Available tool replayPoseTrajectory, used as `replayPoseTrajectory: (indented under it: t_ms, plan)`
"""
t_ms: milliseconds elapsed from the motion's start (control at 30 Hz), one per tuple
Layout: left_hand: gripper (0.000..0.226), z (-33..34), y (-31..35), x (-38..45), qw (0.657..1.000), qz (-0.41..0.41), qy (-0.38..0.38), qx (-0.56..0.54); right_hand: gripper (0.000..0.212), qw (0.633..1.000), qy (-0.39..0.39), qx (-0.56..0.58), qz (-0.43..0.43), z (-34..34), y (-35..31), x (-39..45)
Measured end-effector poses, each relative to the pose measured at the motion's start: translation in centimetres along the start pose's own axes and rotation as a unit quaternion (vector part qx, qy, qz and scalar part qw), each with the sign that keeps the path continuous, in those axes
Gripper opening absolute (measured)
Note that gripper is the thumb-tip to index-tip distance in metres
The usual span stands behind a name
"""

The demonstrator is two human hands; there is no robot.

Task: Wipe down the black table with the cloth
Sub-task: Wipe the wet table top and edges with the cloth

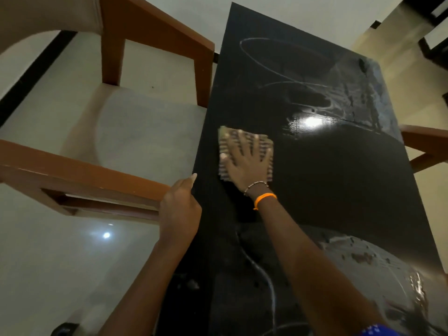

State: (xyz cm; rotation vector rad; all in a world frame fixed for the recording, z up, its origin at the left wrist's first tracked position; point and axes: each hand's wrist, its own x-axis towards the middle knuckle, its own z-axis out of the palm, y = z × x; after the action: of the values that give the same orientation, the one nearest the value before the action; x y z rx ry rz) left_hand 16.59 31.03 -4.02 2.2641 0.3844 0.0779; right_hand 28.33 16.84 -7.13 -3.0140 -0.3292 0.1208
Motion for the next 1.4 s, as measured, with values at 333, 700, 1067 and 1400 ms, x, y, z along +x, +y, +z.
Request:
replayPoseTrajectory:
  t_ms: [333, 700, 1067, 1400]
  plan:
    - [0.042, -0.4, -1.9, 0.2, 0.988, 0.002, 0.009, -0.152, 0.044, 0.98, -0.006, -0.069, -0.186, -0.6, -3.9, 12.4]
    - [0.046, 0.4, -3.2, 0.1, 0.983, 0.005, 0.007, -0.185, 0.038, 0.988, -0.025, -0.071, -0.138, -1.4, -5.0, 17.3]
    - [0.022, -1.9, -4.4, -4.2, 0.965, -0.099, -0.018, -0.243, 0.051, 0.973, -0.032, -0.032, -0.226, -0.9, -6.6, 0.8]
    - [0.025, -2.0, -6.0, -7.2, 0.935, -0.212, -0.066, -0.276, 0.05, 0.982, -0.009, -0.017, -0.187, 0.8, -8.2, -11.0]
